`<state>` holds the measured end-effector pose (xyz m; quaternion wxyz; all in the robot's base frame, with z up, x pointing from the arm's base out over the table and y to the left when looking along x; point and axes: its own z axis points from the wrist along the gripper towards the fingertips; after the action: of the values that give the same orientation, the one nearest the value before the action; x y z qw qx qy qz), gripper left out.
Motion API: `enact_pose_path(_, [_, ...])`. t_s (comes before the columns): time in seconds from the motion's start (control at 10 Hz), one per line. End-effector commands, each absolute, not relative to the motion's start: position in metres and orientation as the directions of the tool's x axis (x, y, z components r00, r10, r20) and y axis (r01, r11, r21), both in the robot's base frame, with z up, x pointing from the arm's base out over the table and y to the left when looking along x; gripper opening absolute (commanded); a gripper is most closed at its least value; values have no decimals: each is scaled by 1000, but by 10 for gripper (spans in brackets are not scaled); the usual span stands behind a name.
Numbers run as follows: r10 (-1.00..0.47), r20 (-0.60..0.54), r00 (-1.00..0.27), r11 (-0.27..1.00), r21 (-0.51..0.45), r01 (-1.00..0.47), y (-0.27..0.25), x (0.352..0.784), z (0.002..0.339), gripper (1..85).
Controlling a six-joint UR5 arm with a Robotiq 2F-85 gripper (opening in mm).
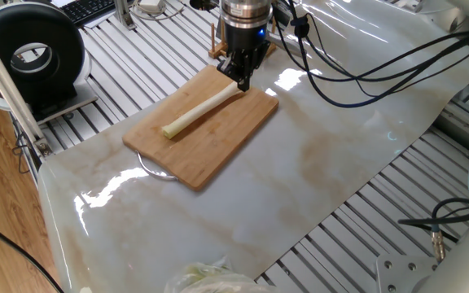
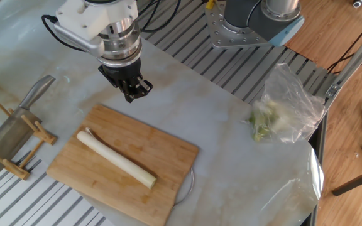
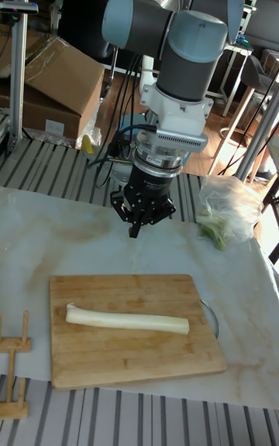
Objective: Chop the scallions
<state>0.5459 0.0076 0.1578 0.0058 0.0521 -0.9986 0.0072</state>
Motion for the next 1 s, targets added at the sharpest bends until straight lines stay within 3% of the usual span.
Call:
enact_pose_path(0.0, [-123, 19, -992, 992, -17, -123, 7, 545, 157, 13])
enact_pose_path(0.9, [-101, -5, -995, 995, -29, -100, 8, 550, 154, 13])
